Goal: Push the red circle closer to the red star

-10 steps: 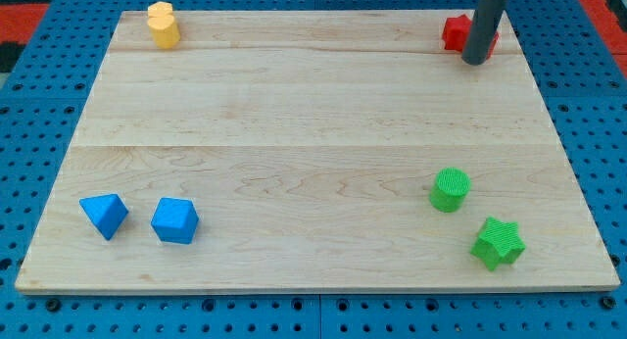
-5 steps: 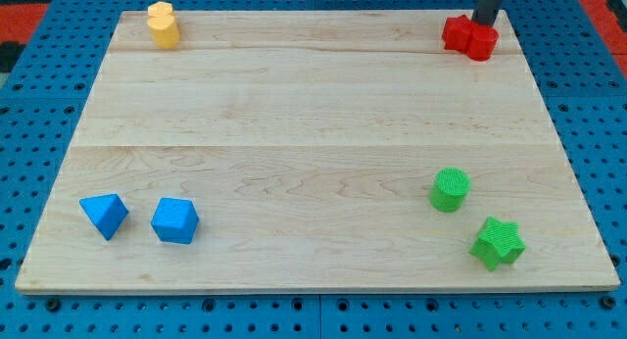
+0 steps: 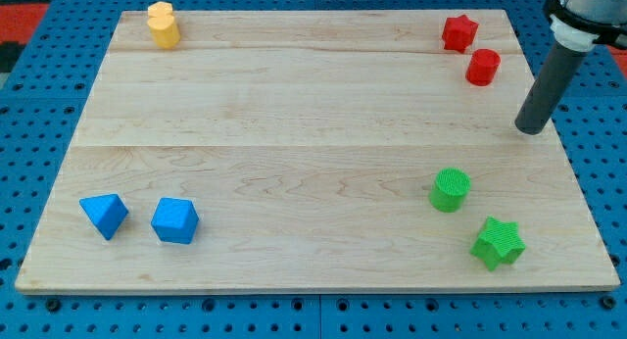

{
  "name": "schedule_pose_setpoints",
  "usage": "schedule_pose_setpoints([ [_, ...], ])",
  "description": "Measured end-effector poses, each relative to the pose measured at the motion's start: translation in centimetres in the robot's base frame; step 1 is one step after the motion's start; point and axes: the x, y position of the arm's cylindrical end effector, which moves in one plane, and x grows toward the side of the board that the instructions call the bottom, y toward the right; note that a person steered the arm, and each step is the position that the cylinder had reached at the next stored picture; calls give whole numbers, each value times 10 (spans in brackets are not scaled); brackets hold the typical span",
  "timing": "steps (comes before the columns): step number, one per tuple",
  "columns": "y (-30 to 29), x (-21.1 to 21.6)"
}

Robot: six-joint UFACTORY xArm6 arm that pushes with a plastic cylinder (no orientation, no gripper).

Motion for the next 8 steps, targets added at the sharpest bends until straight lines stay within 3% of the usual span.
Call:
schedule_pose_setpoints([
  [3, -31, -55],
  [8, -14, -162],
])
